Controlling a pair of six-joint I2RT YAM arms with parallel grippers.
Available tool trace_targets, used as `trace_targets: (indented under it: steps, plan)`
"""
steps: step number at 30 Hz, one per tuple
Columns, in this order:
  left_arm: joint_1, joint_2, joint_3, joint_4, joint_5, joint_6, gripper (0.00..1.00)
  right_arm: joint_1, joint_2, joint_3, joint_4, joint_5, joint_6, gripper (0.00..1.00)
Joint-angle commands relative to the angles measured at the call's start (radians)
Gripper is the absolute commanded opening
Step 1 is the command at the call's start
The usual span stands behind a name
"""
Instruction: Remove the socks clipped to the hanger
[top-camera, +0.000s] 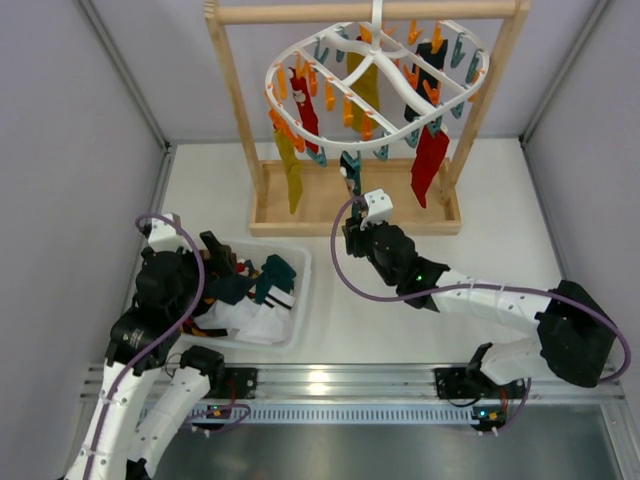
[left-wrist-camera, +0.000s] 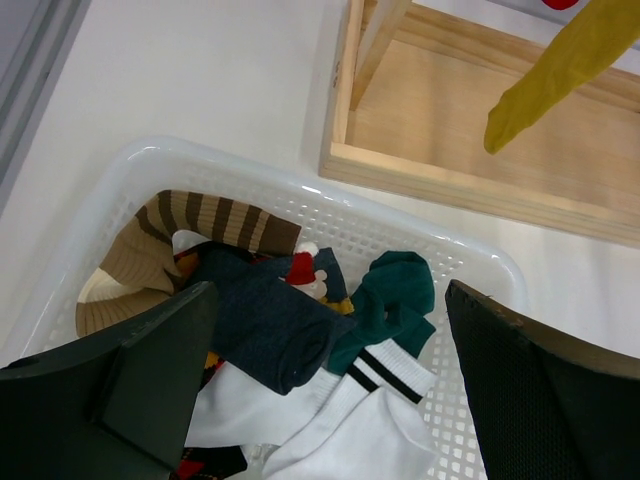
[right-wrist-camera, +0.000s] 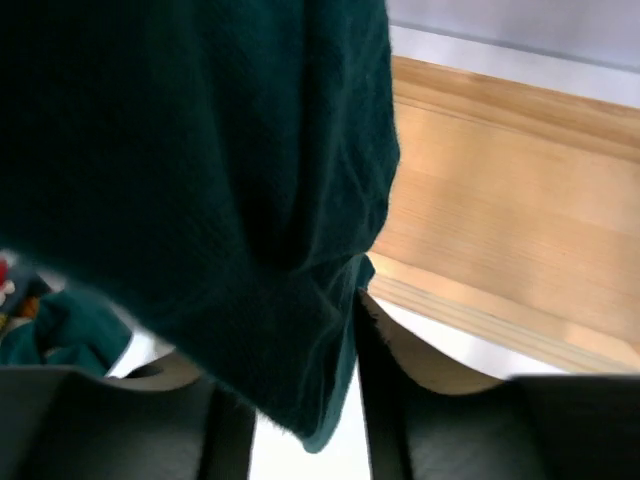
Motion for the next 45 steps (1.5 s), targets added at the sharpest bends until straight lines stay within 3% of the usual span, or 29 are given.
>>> trace_targets:
  steps: [1,4,8,16,18,25,31,35,40,45]
  plan:
    - [-0.004,0.013,0.011,0.035,-0.007,0.002,0.99,0.013,0.028,0.012,0.143,0.052,0.035,0.35]
    - [-0.004,0.048,0.06,0.039,0.022,-0.06,0.99,0.014,0.051,0.003,0.17,0.064,0.07,0.24]
    - [-0.004,0.124,0.181,0.048,0.169,-0.119,0.99,0.036,0.033,-0.04,0.248,0.115,0.098,0.08]
    - [-0.015,0.399,0.483,0.05,0.285,-0.16,0.99,0.083,-0.014,-0.074,0.298,0.161,0.104,0.01]
    - [-0.052,0.465,0.55,0.047,0.221,-0.154,0.99,0.097,-0.015,-0.069,0.292,0.195,0.103,0.0]
    - [-0.426,0.643,0.764,0.045,-0.112,-0.11,0.99,0.151,0.042,-0.029,0.29,0.256,0.083,0.0]
    - [-0.702,0.799,0.931,0.041,-0.465,0.022,0.99,0.166,0.097,0.003,0.265,0.27,0.104,0.0]
    - [-0.742,0.884,1.018,0.041,-0.495,0.087,0.99,0.182,0.12,0.02,0.258,0.287,0.084,0.0]
    - [-0.846,0.994,1.103,0.042,-0.648,0.169,0.98,0.192,0.14,0.04,0.235,0.311,0.084,0.0]
    - [-0.865,1.071,1.178,0.042,-0.726,0.235,0.97,0.205,0.151,0.054,0.224,0.313,0.08,0.0]
